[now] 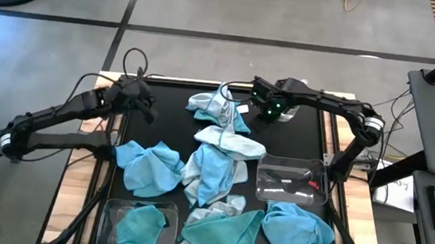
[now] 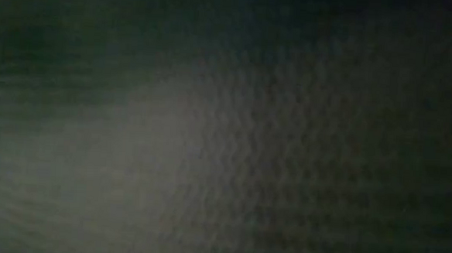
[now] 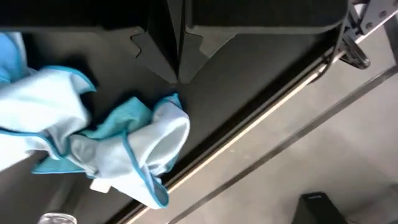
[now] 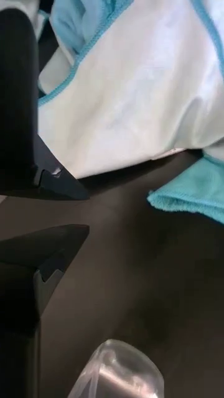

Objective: Sort microfiber towel by color & place in baskets
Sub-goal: Put the white towel into the top transparent bin

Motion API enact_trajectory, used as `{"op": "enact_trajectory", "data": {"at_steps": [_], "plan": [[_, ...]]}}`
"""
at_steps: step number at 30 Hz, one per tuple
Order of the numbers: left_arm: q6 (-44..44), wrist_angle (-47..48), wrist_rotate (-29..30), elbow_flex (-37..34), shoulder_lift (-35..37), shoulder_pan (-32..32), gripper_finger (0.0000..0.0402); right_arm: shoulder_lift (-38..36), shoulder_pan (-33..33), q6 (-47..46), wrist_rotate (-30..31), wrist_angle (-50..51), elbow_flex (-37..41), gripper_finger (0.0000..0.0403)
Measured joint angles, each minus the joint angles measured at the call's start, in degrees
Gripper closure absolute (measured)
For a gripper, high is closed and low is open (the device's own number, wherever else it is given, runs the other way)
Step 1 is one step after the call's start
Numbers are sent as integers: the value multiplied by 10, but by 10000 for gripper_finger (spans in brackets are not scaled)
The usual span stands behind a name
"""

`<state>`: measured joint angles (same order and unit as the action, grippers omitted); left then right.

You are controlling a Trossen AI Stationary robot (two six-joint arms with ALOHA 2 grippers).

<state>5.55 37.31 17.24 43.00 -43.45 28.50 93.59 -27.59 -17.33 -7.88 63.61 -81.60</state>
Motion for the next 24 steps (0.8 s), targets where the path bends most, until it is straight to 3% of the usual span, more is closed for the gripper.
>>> {"op": "enact_trajectory", "data": {"at_steps": [13,20,24], "plan": [[-65,-59,-120,1,-48,147,402,91,0,10,11,9,-42,335],[-68,-70,-123,1,-73,171,402,106,-3,17,103,22,-71,335],[-67,-73,-126,1,-80,171,402,106,-10,19,106,24,-74,335]]}}
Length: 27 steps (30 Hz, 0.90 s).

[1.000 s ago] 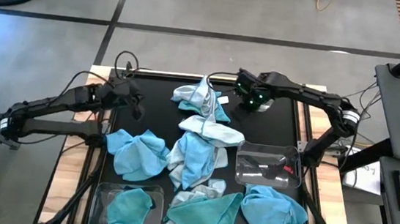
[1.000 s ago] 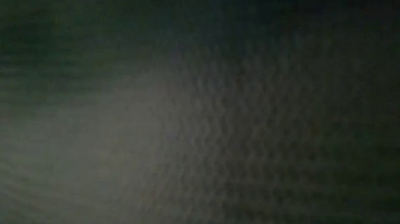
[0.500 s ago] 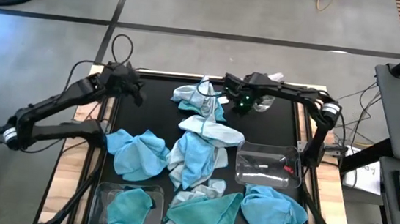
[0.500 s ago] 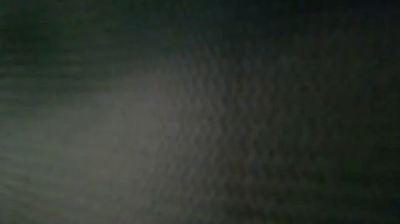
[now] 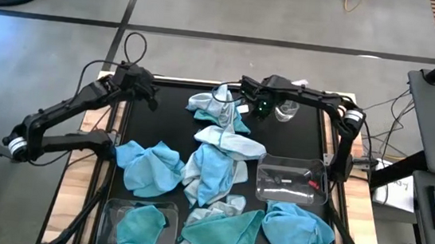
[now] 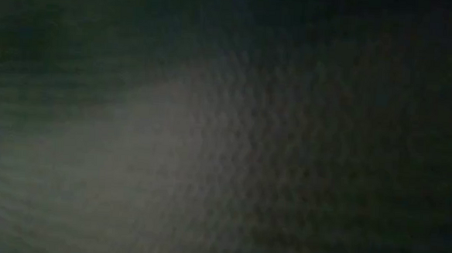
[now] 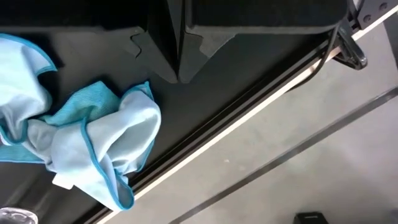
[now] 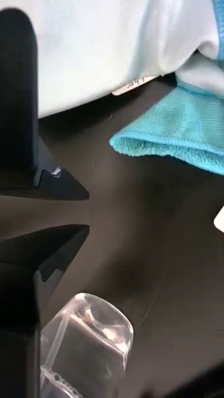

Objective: Sort microfiber towel by color & place in baskets
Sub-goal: Put the white towel into the top transparent bin

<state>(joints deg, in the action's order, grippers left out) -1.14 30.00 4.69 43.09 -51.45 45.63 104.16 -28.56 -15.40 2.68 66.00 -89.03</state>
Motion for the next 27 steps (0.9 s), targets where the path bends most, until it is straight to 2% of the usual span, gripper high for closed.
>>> {"op": "enact_trajectory", "data": {"at_steps": [7,17,27], "plan": [[3,-7,-25,0,-2,0,402,0,40,0,-57,3,-6,335],[10,-15,-25,0,-2,0,402,0,147,0,-57,15,-6,335],[17,-16,-57,1,-2,0,402,6,177,-4,-57,13,-6,334]]}}
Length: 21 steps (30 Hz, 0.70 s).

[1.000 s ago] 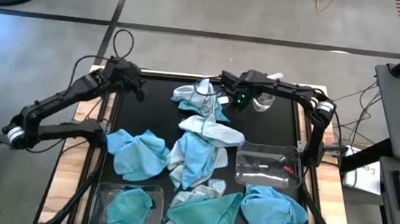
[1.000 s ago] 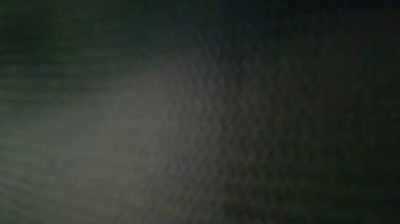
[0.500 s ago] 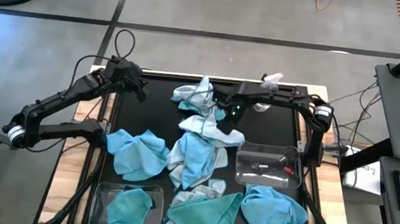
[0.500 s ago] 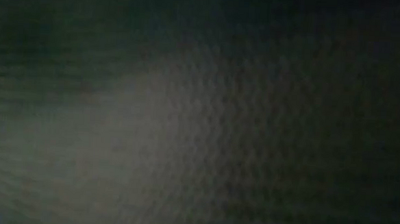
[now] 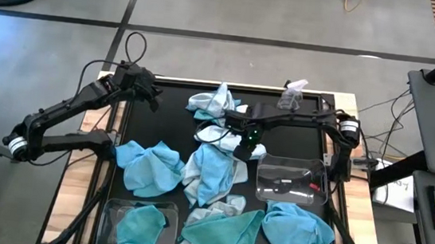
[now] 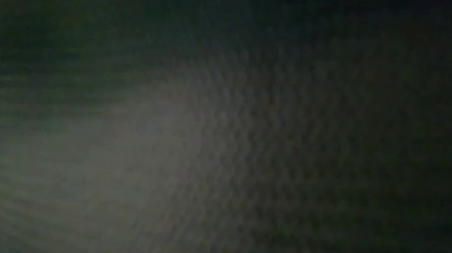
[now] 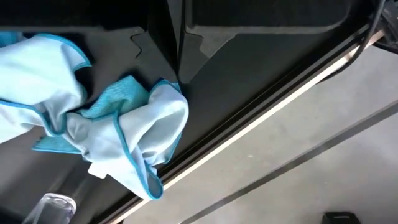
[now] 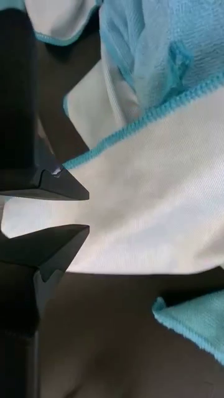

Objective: Sort microfiber towel by color & place in baskets
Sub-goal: Put the white towel into the top transparent bin

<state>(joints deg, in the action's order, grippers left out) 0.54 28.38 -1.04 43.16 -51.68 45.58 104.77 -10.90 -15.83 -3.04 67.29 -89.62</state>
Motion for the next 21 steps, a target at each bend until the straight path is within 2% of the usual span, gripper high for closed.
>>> {"op": "enact_trajectory", "data": {"at_steps": [13,21], "plan": [[0,-1,-1,0,0,0,402,66,-1,34,1,1,1,266],[0,-1,-2,0,0,0,402,116,-1,69,1,0,1,247]]}}
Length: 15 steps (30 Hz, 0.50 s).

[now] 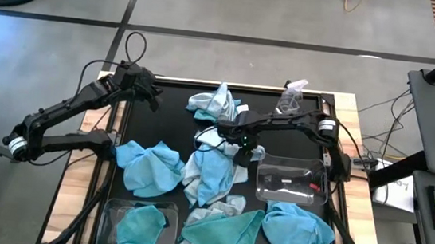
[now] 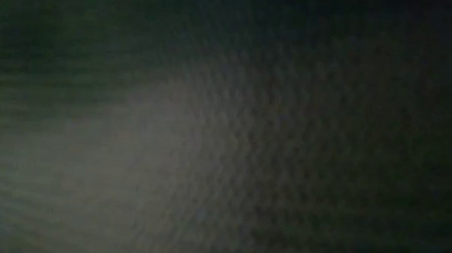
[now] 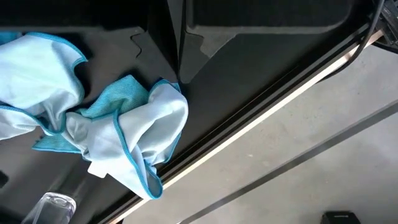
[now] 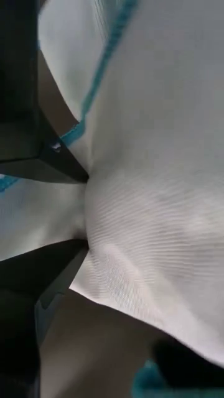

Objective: Sort microfiber towel by color & place in baskets
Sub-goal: Put the white towel into the top transparent bin

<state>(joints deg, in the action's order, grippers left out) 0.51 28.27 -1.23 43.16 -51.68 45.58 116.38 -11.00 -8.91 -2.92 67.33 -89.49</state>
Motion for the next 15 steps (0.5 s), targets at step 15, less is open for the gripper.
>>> {"op": "enact_trajectory", "data": {"at_steps": [15], "plan": [[0,0,-20,0,0,0,402,29,-1,29,-5,-7,-2,277]]}}
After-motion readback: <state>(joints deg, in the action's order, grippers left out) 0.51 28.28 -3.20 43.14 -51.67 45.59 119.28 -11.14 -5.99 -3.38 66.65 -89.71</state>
